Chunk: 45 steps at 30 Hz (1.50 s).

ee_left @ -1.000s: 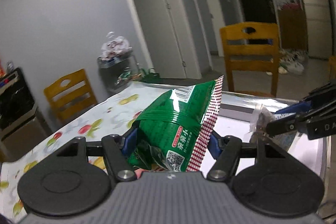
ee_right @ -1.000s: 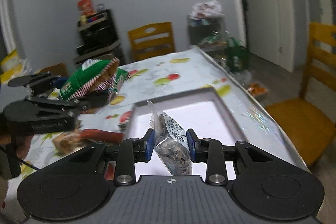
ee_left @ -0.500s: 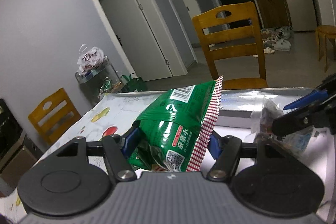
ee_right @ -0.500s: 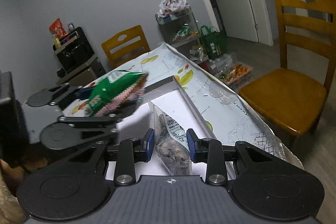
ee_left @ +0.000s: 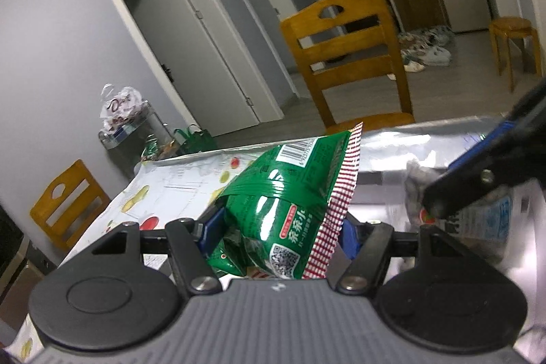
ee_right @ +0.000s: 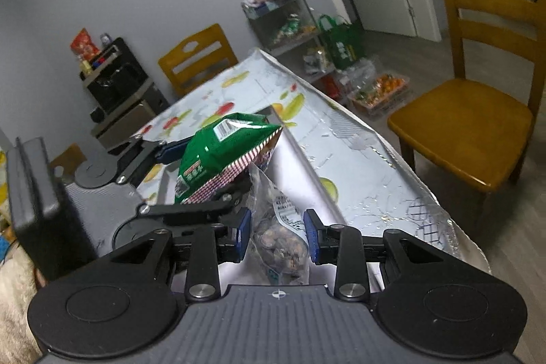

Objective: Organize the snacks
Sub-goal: 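Carry the green bag with the left gripper while the right carries the nut bag to the box, then open the left gripper over the box while the right releases the nut bag inside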

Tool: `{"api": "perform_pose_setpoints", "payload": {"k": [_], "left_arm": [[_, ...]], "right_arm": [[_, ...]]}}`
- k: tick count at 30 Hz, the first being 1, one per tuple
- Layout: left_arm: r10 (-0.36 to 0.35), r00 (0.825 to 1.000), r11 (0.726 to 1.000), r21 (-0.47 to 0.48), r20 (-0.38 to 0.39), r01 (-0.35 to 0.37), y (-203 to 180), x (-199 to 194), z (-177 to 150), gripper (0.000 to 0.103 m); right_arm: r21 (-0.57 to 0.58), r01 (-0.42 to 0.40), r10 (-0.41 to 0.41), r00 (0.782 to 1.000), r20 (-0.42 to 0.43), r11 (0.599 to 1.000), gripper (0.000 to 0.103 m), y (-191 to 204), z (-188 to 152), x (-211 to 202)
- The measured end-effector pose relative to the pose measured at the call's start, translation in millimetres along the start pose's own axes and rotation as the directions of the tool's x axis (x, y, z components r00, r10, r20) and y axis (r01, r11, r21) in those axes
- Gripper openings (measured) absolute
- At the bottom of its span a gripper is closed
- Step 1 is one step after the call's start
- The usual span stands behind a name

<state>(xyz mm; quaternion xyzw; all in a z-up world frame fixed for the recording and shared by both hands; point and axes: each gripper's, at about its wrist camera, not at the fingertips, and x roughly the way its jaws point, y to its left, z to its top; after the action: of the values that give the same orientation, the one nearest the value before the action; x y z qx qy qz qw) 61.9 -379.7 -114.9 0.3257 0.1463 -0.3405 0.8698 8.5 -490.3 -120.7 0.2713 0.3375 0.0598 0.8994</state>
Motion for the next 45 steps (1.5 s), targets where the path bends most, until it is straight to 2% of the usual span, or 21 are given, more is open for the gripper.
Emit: {"api": "perform_pose_setpoints", "payload": {"k": [2,7,9,11,15,19,23,29,34,39,45], "left_arm": [[-0.006,1.0,1.0,0.015,-0.002,0.006,-4.9,-0.1,-1.0,0.067],[-0.032,0.999,0.997,0.065,-0.033,0.034,-12.3,3.8,-4.7,0.07],[-0.032,0.999,0.996,0.088,-0.031,0.034,-14.0,1.9,-6.1,0.078],[-0.033,0.999,0.994,0.108,-0.017,0.034,-16.9,-0.5,-6.7,0.087],[-0.027,1.0,0.99,0.136,-0.004,0.027,-21.9,-7.0,-6.9,0.091],[-0.024,1.0,0.988,0.154,0.002,0.023,-24.0,-16.5,-10.0,0.093],[-0.036,0.999,0.989,0.141,0.006,0.035,-21.0,-28.0,-11.2,0.094],[-0.095,0.995,0.992,0.088,0.016,0.093,-12.3,-50.8,-12.5,0.095],[-0.174,0.985,0.985,-0.009,0.008,0.174,-1.4,-63.7,-13.9,0.096],[-0.234,0.972,0.963,-0.134,0.024,0.235,18.3,-80.9,-19.5,0.096],[-0.24,0.97,0.928,-0.286,0.04,0.241,51.5,-107.0,-35.8,0.097]], "right_arm": [[0.044,-0.006,0.008,0.999,-0.037,0.999,0.035,-8.2,-0.5,8.1],[0.046,0.01,-0.009,0.999,-0.036,0.999,0.037,-9.5,-2.2,9.9],[0.033,0.019,-0.018,0.999,-0.031,0.999,0.038,-7.5,-2.6,8.7],[0.019,0.027,-0.027,0.999,-0.021,0.999,0.044,-4.8,-3.3,5.8],[-0.004,0.033,-0.033,0.999,-0.003,0.999,0.05,1.0,-5.6,0.2],[-0.043,0.041,-0.039,0.999,0.035,0.998,0.068,11.0,-5.3,-8.9],[-0.08,0.062,-0.056,0.996,0.073,0.995,0.073,20.0,-4.0,-16.6],[-0.104,0.082,-0.073,0.994,0.086,0.991,0.076,29.4,-5.3,-18.4],[-0.121,0.095,-0.084,0.992,0.095,0.988,0.077,37.3,-5.8,-20.1],[-0.135,0.107,-0.093,0.99,0.105,0.985,0.079,44.6,-6.4,-22.9],[-0.163,0.103,-0.087,0.991,0.105,0.981,0.082,59.3,-7.7,-20.3]]}}
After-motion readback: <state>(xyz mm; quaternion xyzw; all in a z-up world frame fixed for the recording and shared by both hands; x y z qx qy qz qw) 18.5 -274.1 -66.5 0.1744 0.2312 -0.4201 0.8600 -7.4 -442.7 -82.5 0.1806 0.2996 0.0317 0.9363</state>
